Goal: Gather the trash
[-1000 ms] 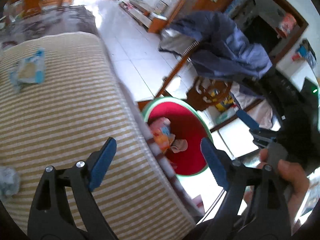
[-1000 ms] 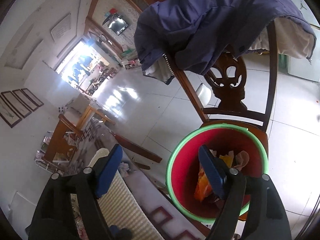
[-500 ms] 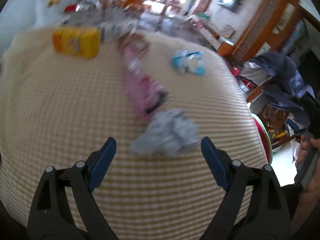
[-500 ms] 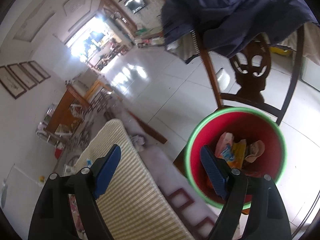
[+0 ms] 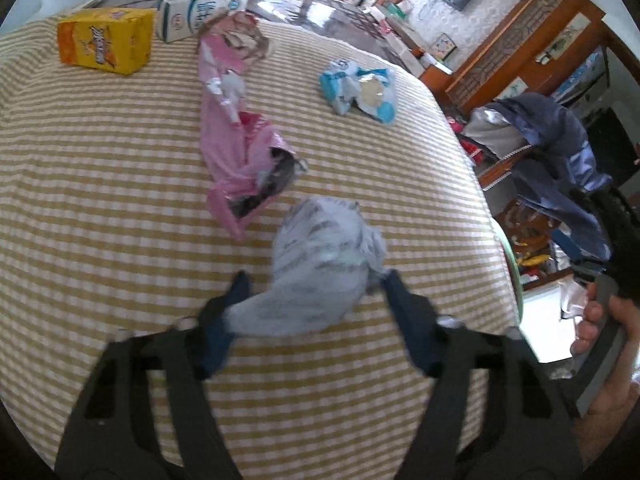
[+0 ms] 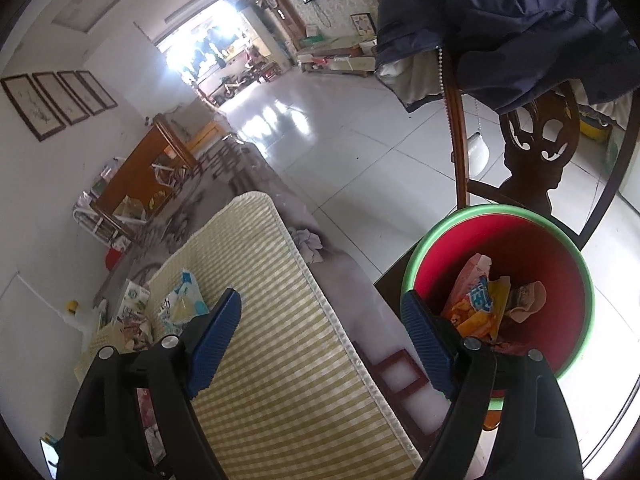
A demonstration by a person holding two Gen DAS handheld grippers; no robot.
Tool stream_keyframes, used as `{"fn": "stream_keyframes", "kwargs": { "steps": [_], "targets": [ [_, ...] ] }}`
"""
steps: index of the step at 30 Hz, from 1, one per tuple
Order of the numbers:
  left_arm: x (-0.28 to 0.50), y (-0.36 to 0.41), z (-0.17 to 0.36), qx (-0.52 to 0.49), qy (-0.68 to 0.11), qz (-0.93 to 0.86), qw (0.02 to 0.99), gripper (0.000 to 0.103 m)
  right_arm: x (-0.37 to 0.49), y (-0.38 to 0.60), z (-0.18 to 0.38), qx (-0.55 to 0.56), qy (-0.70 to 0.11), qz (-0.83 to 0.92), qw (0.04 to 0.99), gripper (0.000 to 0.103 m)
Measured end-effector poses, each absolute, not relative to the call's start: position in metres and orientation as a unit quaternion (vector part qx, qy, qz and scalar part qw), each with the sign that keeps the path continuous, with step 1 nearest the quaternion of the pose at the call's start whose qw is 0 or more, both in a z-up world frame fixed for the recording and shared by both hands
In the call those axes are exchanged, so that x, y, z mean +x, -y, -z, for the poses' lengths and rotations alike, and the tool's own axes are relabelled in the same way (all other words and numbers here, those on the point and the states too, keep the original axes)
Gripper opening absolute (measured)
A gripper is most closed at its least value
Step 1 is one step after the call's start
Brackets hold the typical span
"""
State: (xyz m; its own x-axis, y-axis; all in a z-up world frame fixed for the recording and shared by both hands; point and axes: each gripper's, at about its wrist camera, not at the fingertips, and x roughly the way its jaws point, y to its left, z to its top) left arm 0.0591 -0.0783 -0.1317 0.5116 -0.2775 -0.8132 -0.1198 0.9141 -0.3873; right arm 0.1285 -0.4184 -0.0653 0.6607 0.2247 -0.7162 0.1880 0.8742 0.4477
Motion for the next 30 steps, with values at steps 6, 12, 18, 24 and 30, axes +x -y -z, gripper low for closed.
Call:
{"fn": "stream_keyframes", "kwargs": {
  "steps": [6,12,18,24,30],
  "targets": [
    [0.038,0.061,0.122,-0.204,-0.481,0.045,0.851,0.040,0.130,0.419,0.069,0.252,-0.422,-0.011,0.871,0.079],
    [0.003,0.024,0.090,-0.219,-0.440,0.026,0.870,0.040,0.131,0.404,0.065,0.223,-0.421,-0.030,0.879,0.079],
    [-0.025,-0.023,0.072,-0.219,-0.400,-0.025,0.889,0.040,0.134,0.348,0.062,0.140,-0.423,-0.097,0.890,0.080],
    [-0.020,-0.053,0.106,-0.309,-0.412,-0.036,0.856,0.036,0.128,0.242,0.064,-0.010,-0.408,-0.213,0.888,0.080],
    [-0.014,-0.051,0.106,-0.335,-0.403,-0.008,0.852,0.037,0.154,0.116,0.039,-0.032,-0.406,-0.315,0.857,0.079]
  ]
}}
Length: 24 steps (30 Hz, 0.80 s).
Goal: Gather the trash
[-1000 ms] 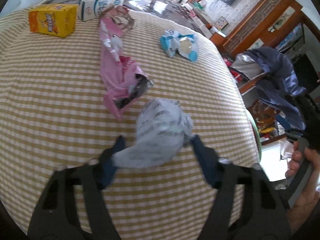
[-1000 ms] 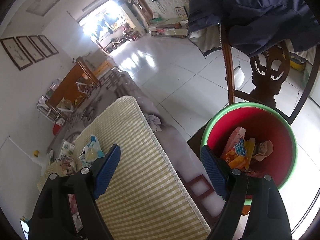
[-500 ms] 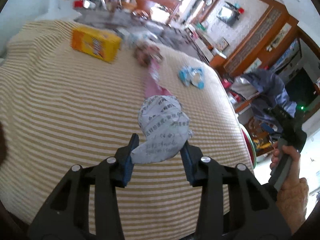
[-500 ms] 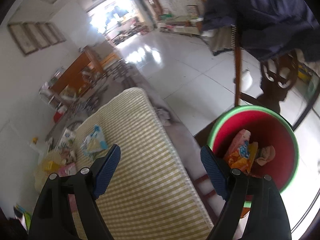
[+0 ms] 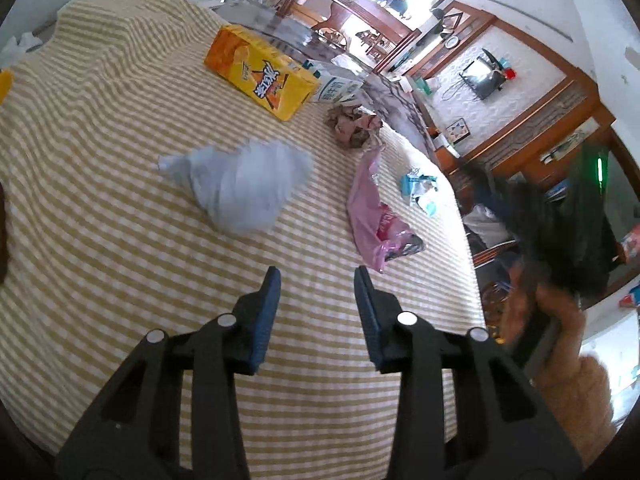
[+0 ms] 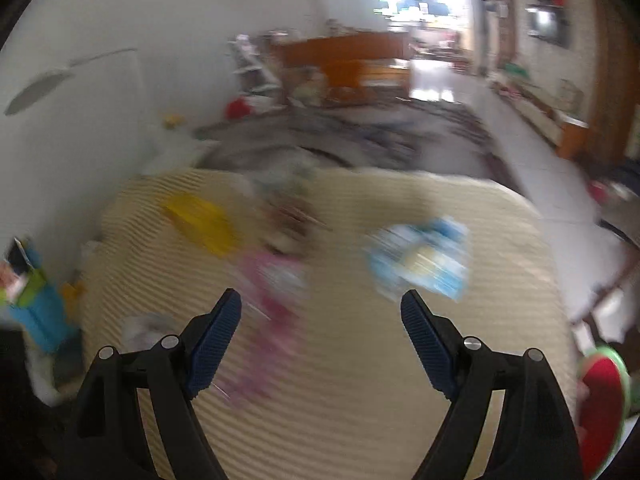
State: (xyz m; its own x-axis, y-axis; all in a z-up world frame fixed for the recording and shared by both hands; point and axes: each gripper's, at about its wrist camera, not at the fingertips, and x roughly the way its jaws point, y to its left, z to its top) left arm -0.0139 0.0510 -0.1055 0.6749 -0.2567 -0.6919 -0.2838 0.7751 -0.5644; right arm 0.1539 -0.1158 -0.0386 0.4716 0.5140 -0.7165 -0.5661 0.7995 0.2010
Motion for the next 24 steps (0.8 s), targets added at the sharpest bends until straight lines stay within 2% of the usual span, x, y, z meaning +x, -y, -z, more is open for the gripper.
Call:
{"fn": "stream_keyframes", "kwargs": {
  "steps": [5,11,13,15,16,19,24],
  "targets": [
    [-0.017,-0.065,0.116,-0.400,-0.398,-0.004,0.826,0.038,0.179,-0.004,0.046,-0.162,-0.434,-0.353,0.813,0.080],
    [-0.025,-0.081,0.117,-0.433,-0.376,-0.020,0.819,0.056,0.199,-0.080,0.094,-0.244,-0.479,-0.340,0.772,0.079],
    [-0.028,-0.087,0.118,-0.448,-0.366,-0.032,0.815,0.056,0.202,-0.091,0.110,-0.271,-0.486,-0.324,0.765,0.079],
    [-0.032,-0.093,0.120,-0.461,-0.359,-0.046,0.810,0.057,0.203,-0.095,0.120,-0.286,-0.494,-0.317,0.758,0.065],
    [-0.035,-0.096,0.122,-0.470,-0.354,-0.051,0.807,0.058,0.203,-0.095,0.121,-0.289,-0.497,-0.313,0.756,0.047],
    [-0.040,-0.104,0.127,-0.492,-0.344,-0.068,0.797,0.065,0.197,-0.090,0.120,-0.276,-0.498,-0.326,0.754,0.039],
    [-0.050,-0.111,0.132,-0.510,-0.338,-0.094,0.785,0.070,0.169,-0.067,0.115,-0.262,-0.517,-0.371,0.726,0.038]
  ]
}}
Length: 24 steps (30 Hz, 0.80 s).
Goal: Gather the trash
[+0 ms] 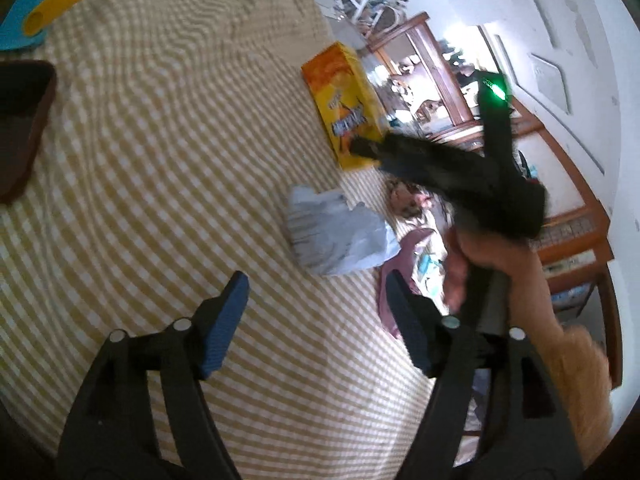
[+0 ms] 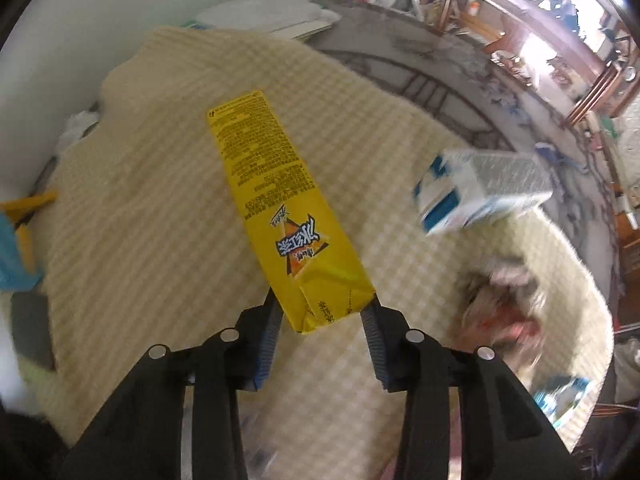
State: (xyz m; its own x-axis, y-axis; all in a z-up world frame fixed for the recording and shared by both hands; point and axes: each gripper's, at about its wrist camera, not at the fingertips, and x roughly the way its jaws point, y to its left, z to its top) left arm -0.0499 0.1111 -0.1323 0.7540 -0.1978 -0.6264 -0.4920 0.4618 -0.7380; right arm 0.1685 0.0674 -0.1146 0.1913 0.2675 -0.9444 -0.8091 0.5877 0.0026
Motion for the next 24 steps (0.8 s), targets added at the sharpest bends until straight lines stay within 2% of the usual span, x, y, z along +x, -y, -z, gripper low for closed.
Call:
{"fn": "stream_keyframes", "kwargs": {
  "steps": [8,14,18,24],
  "targets": [
    [-0.056,-0.114,0.131,-0.495,-0.343,-0.114,0.790,0.072,0.121,0.002,0.115,-0.220,-0.571,-0.389,0.689,0.038],
    [-0.043,-0.100,0.135,-0.468,-0.375,-0.090,0.795,0.072,0.101,0.068,0.097,-0.188,-0.568,-0.335,0.728,0.038],
    [-0.030,-0.075,0.128,-0.391,-0.401,-0.070,0.826,0.072,0.092,0.101,0.087,-0.192,-0.547,-0.301,0.757,0.038],
    [-0.018,-0.059,0.118,-0.313,-0.400,-0.082,0.858,0.072,0.071,0.148,0.092,-0.152,-0.569,-0.286,0.756,0.038]
  ]
}}
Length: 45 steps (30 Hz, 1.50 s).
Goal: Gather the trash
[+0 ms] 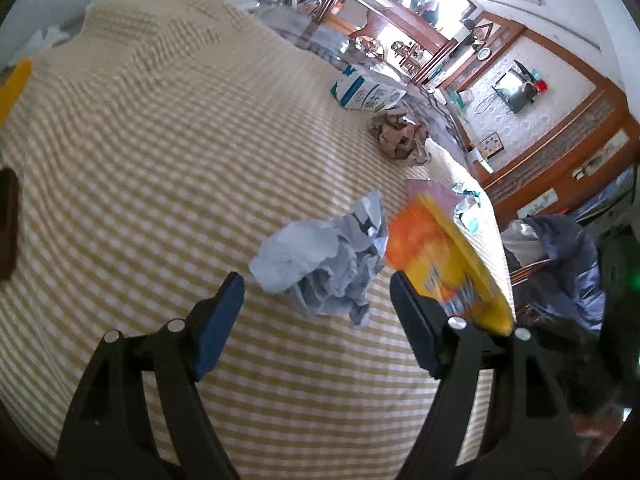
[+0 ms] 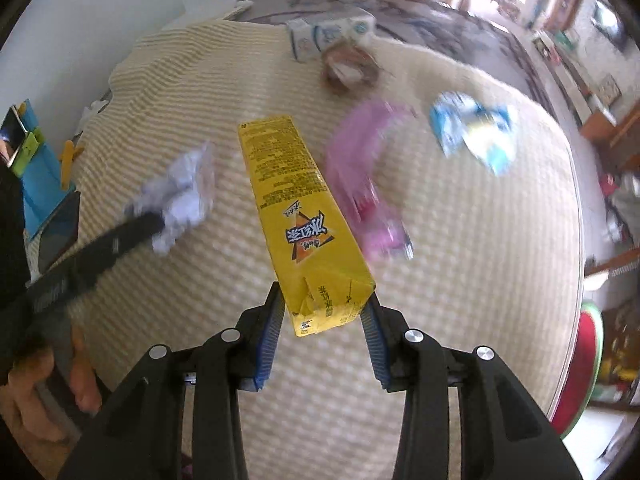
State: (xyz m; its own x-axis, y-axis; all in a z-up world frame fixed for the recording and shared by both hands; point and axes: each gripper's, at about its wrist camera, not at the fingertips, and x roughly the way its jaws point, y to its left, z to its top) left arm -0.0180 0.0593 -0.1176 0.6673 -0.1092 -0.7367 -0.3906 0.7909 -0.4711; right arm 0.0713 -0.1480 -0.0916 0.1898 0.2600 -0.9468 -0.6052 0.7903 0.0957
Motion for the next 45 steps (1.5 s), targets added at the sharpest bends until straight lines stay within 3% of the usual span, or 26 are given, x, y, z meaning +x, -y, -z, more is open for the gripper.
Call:
{"fn": "stream_keyframes", "kwargs": {
  "steps": [9,10,11,13,16,17,19,23,32,41,45],
  "targets": [
    [0.014,-0.054,0.118,-0.281,-0.398,-0.090,0.868,0.072,0.036,0.205,0.108,-0.101,-0.612,-0.276,0.735,0.040],
    [0.017,-0.049,0.117,-0.269,-0.400,-0.087,0.872,0.072,0.036,0.207,0.109,-0.099,-0.612,-0.271,0.736,0.042],
    [0.021,-0.044,0.118,-0.252,-0.404,-0.085,0.875,0.072,0.036,0.209,0.108,-0.098,-0.611,-0.267,0.738,0.052],
    [0.025,-0.039,0.121,-0.236,-0.415,-0.081,0.875,0.072,0.038,0.212,0.105,-0.085,-0.605,-0.264,0.747,0.061],
    [0.025,-0.040,0.126,-0.246,-0.419,-0.073,0.871,0.072,0.041,0.214,0.099,-0.063,-0.597,-0.269,0.753,0.065],
    [0.025,-0.041,0.127,-0.248,-0.419,-0.071,0.870,0.067,0.042,0.215,0.098,-0.060,-0.594,-0.270,0.755,0.067],
    [0.024,-0.041,0.129,-0.248,-0.422,-0.066,0.870,0.053,0.044,0.212,0.094,-0.056,-0.585,-0.272,0.762,0.067],
    [0.021,-0.037,0.125,-0.231,-0.419,-0.065,0.876,0.044,0.048,0.207,0.087,-0.056,-0.569,-0.277,0.772,0.070],
    [0.013,-0.033,0.120,-0.231,-0.409,-0.057,0.881,0.044,0.059,0.203,0.092,-0.035,-0.547,-0.305,0.779,0.073],
    [0.011,-0.033,0.120,-0.213,-0.401,-0.072,0.888,0.044,0.055,0.172,0.101,-0.141,-0.499,-0.347,0.781,0.074],
    [0.012,-0.033,0.122,-0.203,-0.399,-0.083,0.890,0.044,0.057,0.182,0.123,-0.108,-0.525,-0.350,0.768,0.072]
  ]
}}
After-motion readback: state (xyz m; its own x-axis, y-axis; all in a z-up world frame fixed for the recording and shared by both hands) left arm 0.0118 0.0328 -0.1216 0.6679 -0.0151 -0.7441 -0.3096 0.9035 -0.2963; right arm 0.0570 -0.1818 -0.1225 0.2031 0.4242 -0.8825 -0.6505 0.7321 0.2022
